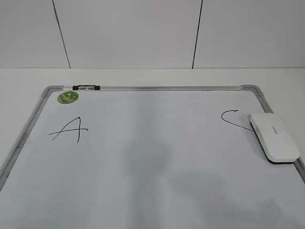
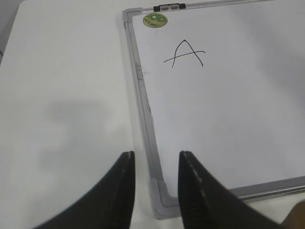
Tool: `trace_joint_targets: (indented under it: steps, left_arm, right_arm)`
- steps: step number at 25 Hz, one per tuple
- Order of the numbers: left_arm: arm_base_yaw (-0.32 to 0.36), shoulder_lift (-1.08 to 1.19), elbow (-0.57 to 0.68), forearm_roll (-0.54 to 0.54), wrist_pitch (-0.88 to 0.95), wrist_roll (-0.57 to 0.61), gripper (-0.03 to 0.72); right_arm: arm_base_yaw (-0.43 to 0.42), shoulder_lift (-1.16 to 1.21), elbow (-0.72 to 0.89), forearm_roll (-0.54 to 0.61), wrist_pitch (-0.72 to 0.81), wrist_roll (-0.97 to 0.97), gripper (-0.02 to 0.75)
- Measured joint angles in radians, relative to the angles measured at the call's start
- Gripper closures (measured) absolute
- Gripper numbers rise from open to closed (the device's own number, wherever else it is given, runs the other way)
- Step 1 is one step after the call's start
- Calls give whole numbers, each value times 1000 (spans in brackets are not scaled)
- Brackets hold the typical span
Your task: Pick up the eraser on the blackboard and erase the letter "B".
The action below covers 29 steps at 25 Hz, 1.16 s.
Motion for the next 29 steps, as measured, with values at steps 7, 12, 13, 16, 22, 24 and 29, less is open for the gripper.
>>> trace_joint_targets:
  steps: [7,12,13,16,22,24,29]
  left_arm:
    - [0,0,34,7,-67,4,451]
    - [0,0,36,7,-71,4,452]
    - [0,0,36,9,-73,4,452]
    - [0,0,36,10,-73,4,452]
    - [0,0,36,11,-75,4,452]
    - [0,0,36,11,-75,4,452]
    - [0,0,36,11,-75,4,452]
  right_arm:
    - [0,-21,24,-8,-2,-9,166]
    - [0,-21,59,-41,-93,-7,166]
    - [0,-21,63,-41,-99,-7,166]
    - [0,-21,69,-58,-109,2,166]
    - [0,-21,69,-60,-113,6,166]
    - [0,-21,69,-60,-113,6,166]
    - [0,-21,69,-60,-113,7,166]
